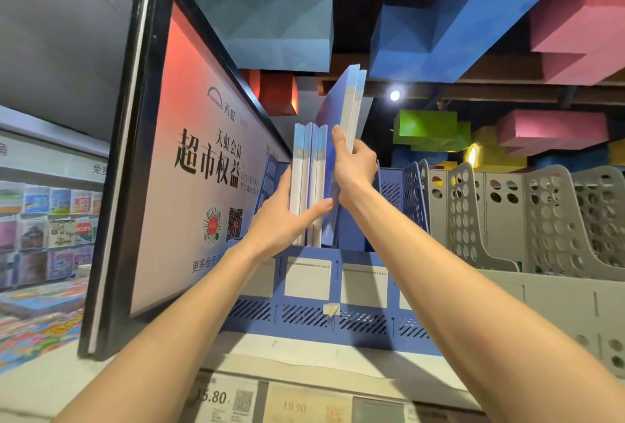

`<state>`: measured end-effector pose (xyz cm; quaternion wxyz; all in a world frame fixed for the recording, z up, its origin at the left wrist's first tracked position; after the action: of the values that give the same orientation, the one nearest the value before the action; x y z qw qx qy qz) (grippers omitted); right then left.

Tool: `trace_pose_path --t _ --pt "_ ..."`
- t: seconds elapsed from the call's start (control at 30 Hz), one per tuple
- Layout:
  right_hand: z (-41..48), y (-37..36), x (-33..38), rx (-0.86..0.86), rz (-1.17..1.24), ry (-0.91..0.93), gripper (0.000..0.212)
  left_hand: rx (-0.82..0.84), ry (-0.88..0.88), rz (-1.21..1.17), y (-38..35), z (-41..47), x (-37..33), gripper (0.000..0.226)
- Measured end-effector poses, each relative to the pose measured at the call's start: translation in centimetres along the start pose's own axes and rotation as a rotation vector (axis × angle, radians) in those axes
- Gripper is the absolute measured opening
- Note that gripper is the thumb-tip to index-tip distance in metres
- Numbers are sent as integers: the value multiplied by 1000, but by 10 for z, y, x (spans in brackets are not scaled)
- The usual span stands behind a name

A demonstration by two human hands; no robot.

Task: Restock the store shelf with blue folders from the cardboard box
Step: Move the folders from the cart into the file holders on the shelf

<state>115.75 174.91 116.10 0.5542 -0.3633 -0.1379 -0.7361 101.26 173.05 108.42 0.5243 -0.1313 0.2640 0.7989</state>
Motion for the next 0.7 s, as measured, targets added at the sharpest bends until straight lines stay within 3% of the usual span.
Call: trace_pose_path --t 0.23,0.3,0.4,0.7 --pt "-18 5 -14 278 -74 -34 52 59 58 -159 6 2 7 85" --pt "-24 9 -14 377 -77 -61 40 77 58 -188 6 3 8 85" --pt "-36 12 -17 520 -35 -78 47 99 70 -209 6 4 9 93" --pt "-53 20 -36 660 -164 -8 47 136 80 -211 7 1 3 81"
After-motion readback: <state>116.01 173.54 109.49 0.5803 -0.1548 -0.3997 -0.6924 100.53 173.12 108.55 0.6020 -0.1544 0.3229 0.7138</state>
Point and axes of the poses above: each hand's wrist, its own z-axis towards the middle knuckle, its own y-axis out of the back of the hand, x = y × z, the point moved 6 cm from there along z, towards the middle knuckle, and after that the axes turned 5 degrees about -z, right-handed, at the moved point
